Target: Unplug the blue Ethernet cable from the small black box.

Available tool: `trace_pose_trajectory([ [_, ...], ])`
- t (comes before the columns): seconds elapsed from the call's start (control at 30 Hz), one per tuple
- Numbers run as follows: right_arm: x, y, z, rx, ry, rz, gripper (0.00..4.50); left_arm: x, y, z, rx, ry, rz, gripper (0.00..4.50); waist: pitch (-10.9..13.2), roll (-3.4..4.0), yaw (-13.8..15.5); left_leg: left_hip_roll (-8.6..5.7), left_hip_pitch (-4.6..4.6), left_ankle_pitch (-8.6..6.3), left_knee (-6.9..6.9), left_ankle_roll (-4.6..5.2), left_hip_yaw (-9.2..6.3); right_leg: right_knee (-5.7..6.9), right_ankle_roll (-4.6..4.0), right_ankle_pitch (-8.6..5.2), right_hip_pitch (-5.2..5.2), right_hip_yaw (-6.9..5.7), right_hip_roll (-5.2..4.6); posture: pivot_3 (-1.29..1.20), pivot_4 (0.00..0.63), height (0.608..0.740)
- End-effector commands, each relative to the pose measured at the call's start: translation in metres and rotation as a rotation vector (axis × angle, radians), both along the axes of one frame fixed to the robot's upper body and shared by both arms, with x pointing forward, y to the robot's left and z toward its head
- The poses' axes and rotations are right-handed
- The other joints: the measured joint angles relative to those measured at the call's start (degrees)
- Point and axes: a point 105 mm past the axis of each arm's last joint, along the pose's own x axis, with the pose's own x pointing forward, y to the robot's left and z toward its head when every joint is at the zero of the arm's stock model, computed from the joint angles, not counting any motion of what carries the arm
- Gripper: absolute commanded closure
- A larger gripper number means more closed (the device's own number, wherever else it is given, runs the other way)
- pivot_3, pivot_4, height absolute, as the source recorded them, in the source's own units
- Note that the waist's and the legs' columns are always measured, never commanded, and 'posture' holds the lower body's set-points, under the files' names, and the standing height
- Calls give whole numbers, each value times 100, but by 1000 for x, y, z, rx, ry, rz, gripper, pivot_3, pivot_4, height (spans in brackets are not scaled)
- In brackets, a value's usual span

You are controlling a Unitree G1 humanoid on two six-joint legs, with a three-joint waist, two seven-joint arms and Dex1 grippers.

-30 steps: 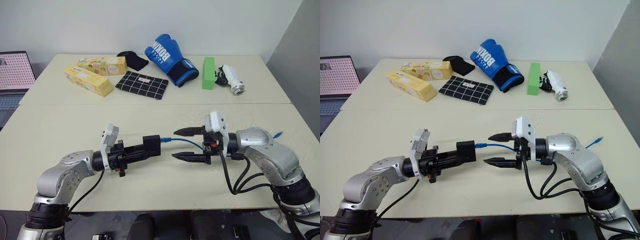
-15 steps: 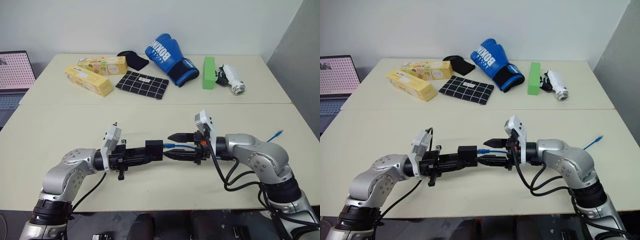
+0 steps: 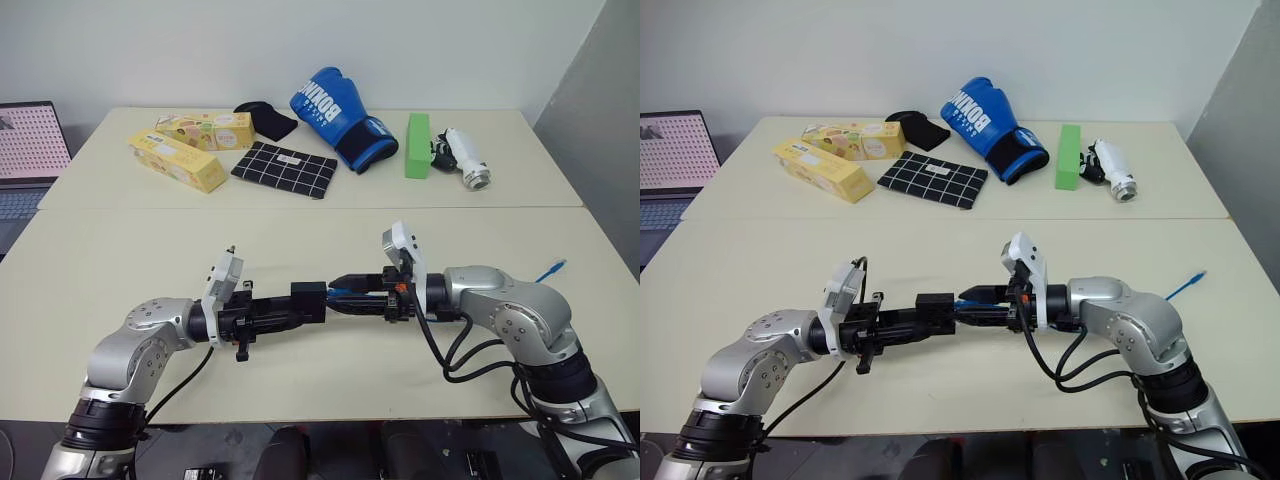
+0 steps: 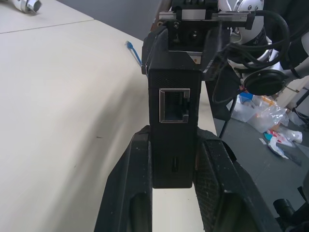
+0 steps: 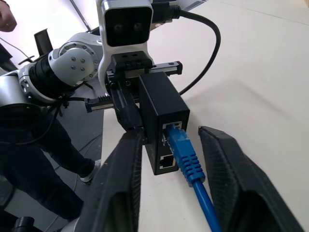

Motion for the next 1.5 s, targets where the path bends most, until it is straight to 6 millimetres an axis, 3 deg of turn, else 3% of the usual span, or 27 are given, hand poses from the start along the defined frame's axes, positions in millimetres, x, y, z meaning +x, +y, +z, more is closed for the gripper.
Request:
trace_pose_trajectory([
  [0.03, -3, 4, 10, 19, -48, 33, 3725, -1, -3, 6, -11, -35, -15, 3706, 0, 0, 0, 0, 0, 0, 0, 0, 0, 0, 0, 0, 0, 0, 0, 0, 150, 740],
  [0.17, -4, 3, 11, 25, -37, 47, 4401, -3, -3, 5, -4, -34, -28, 3708, 0, 0, 0, 0, 0, 0, 0, 0, 0, 0, 0, 0, 0, 0, 0, 0, 150, 740],
  [0.53, -5, 0, 8, -11, -40, 80, 4412, -3, -3, 7, -17, -37, -37, 3708, 0, 0, 0, 0, 0, 0, 0, 0, 0, -1, 0, 0, 0, 0, 0, 0, 150, 740],
  [0.83, 3, -20, 1, -66, -14, 54, 4477, -1, 1, 8, -17, -43, -15, 3708, 0, 0, 0, 0, 0, 0, 0, 0, 1, -2, 0, 0, 0, -1, 1, 0, 150, 740],
  [1.07, -3, -14, 12, -12, -12, 81, 4482, -3, -2, 6, -11, -35, -30, 3708, 0, 0, 0, 0, -1, 0, -1, 0, 0, -2, 0, 0, 0, 0, 1, 0, 150, 740],
  [1.13, -5, -11, 17, 20, -9, 89, 3782, -5, -4, 5, -8, -34, -39, 3708, 0, 0, 1, 0, -1, 0, -1, 0, 0, -2, 0, 0, 0, 0, 0, 0, 150, 740],
  [1.2, -5, -7, 23, 62, -5, 78, 3459, -6, -6, 4, -6, -34, -48, 3708, 0, 0, -1, 0, -1, 0, -1, 0, -1, -2, 0, 0, 0, 0, 1, 0, 150, 740],
  [1.37, -5, -7, 26, 90, 34, 66, 2149, -7, -8, 3, -9, -34, -60, 3708, 0, 0, -1, 2, -1, 0, -1, 0, -2, -2, 0, 0, -1, 1, 0, 0, 150, 740],
  [1.5, -5, -9, 15, 44, 49, 48, 2140, -7, -9, 4, -12, -34, -64, 3708, 0, 0, -1, 0, -2, 0, -1, 0, 0, -3, 0, 0, 0, 0, 1, 0, 150, 740],
])
